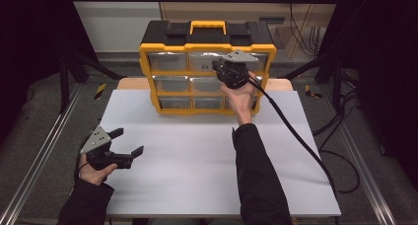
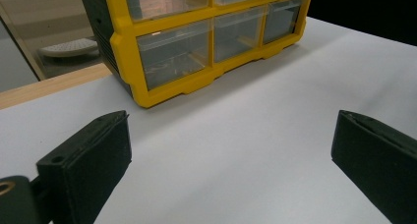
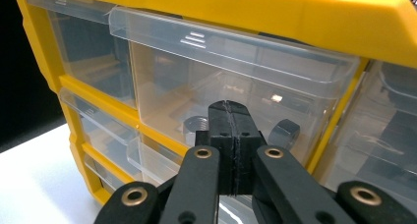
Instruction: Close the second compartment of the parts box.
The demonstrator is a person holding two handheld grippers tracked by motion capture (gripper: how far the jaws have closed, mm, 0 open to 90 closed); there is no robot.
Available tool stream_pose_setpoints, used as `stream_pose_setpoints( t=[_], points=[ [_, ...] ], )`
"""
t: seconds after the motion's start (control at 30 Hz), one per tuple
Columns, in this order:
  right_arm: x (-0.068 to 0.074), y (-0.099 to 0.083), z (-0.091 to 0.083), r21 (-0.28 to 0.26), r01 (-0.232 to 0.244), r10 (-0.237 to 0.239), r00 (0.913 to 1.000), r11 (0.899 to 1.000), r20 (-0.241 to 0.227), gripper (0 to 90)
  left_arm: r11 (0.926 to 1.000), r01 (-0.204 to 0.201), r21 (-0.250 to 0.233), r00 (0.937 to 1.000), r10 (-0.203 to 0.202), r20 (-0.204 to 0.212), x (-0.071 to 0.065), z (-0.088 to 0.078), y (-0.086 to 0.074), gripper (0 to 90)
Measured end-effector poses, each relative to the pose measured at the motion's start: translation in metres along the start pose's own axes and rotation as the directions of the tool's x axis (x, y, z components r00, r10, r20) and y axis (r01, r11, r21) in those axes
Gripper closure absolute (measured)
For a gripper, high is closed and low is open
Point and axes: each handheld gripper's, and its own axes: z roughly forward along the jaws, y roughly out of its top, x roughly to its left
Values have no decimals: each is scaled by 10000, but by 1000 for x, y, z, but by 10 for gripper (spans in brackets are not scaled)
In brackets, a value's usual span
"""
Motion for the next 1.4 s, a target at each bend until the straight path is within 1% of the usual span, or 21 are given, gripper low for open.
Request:
stream_pose_setpoints(
  t=[0.17, 0.23, 0.3, 0.47, 0.5, 0.63, 0.77, 0.9, 0.93, 1.0, 1.07, 1.1, 1.13, 1.17, 1.23, 1.3, 1.4],
  points=[
    [0, 0, 1, 54, -19, 20, 10000, 10000, -5, 900, 10000, 1, -6, 10000, -1, 4, 0, 0, 0, 10],
    [0, -1, 0, 60, 102, -102, 9999, 9999, 15, 900, 10000, -13, -1, 10000, 13, 8, 0, 0, 0, 10],
    [1, -1, -1, 10, 64, -64, 10000, 10000, -5, 894, 10000, -5, -7, 10000, 5, 7, 0, 0, 0, 10],
    [7, 0, -12, -93, 224, -227, 9993, 9997, -290, 856, 10000, -25, 2, 10000, 25, 0, 0, 0, 0, 10],
    [8, -1, -16, -115, 192, -197, 9989, 9997, -416, 842, 10000, -20, 0, 10000, 20, 2, -1, 0, 0, 10],
    [11, -6, -28, -173, 268, -278, 9979, 9995, -583, 779, 10000, -26, 21, 10000, 26, -12, -1, 0, 0, 10],
    [13, -12, -43, -302, -4, -19, 9971, 9995, -759, 671, 10000, -5, 31, 10000, 5, -18, -1, 0, 0, 10],
    [12, -21, -56, -339, -76, 48, 9965, 9994, -835, 567, 10000, -26, 50, 10000, 27, -23, -1, 0, 0, 10],
    [12, -23, -59, -311, -183, 154, 9956, 9993, -924, 534, 10000, -17, 54, 10000, 17, -25, -1, 1, 0, 10],
    [12, -28, -65, -360, -121, 87, 9956, 9993, -931, 482, 10000, -8, 56, 10000, 8, -26, -1, 1, 0, 10],
    [12, -33, -71, -401, -172, 133, 9953, 9990, -962, 395, 10000, -3, 66, 10000, 4, -29, -1, 1, 0, 10],
    [12, -35, -74, -387, -225, 187, 9952, 9990, -960, 371, 10000, -7, 72, 10000, 7, -28, -1, 1, 0, 10],
    [12, -37, -76, -392, -203, 166, 9957, 9990, -915, 349, 10000, -12, 77, 10000, 12, -29, -1, 1, 0, 10],
    [12, -39, -79, -409, -230, 195, 9963, 9989, -836, 300, 10000, -13, 82, 10000, 14, -26, -1, 1, -1, 10],
    [11, -44, -84, -217, -402, 382, 9953, 9990, -889, 216, 9999, -16, 104, 10000, 16, -29, -1, 1, -1, 10],
    [11, -48, -89, -7, -403, 402, 9961, 9992, -782, 151, 9999, -34, 113, 10000, 34, -33, -1, 2, -1, 10],
    [10, -55, -96, 223, -516, 530, 9963, 9984, -682, 80, 9999, -44, 133, 10000, 45, -32, -2, 2, -1, 9]
  ],
)
